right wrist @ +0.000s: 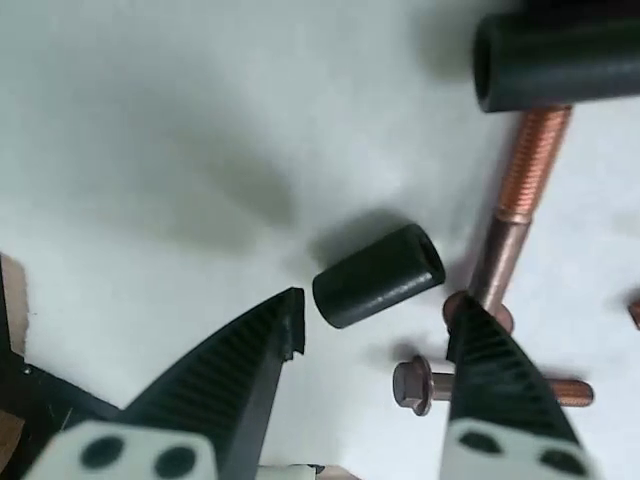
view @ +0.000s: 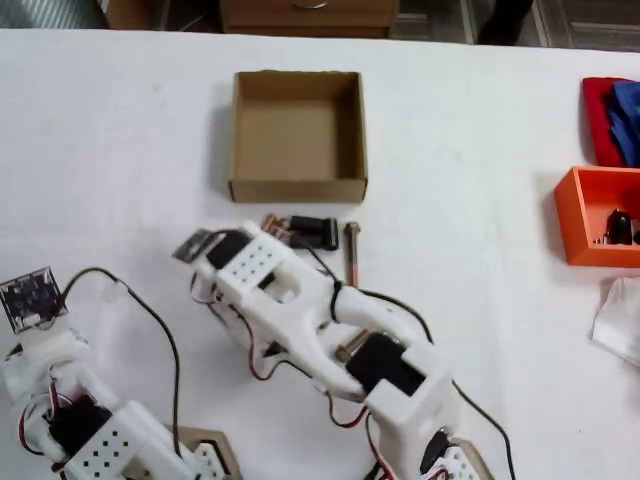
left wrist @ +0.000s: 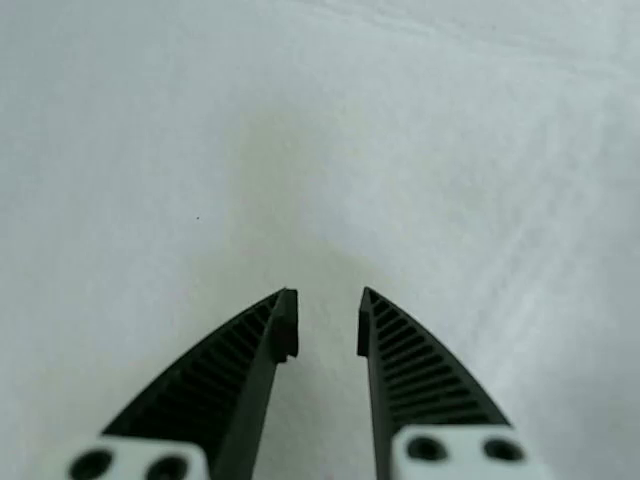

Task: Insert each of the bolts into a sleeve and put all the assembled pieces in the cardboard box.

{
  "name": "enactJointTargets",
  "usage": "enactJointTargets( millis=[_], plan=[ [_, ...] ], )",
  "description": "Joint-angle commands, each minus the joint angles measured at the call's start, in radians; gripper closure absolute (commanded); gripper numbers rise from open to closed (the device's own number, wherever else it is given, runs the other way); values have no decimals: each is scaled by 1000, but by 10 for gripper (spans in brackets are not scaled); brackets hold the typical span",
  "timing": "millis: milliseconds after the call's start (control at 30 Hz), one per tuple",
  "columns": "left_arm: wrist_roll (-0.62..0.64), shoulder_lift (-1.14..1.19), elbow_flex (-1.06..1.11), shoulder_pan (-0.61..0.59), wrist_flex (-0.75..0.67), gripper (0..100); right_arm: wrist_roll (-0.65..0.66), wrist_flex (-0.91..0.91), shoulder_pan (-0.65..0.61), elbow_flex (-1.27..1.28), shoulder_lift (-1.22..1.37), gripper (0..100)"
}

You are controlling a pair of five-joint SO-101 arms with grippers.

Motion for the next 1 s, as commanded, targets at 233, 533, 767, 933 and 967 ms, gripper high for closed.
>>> enactJointTargets(
  millis=[233, 533, 767, 933, 967],
  plan=[
    [-2, -8, 24, 6, -3, 872, -8, -56, -1, -35, 159, 776],
    [-2, -8, 24, 6, -3, 872, -3, -88, 71, -35, 165, 967],
    [-2, -8, 24, 6, -3, 872, 49, -97, 197, -51, 165, 978],
    [-2, -8, 24, 6, -3, 872, 141, -102, 206, -52, 165, 978],
    [-2, -8, 24, 6, -3, 872, 155, -102, 205, -57, 165, 977]
  ],
)
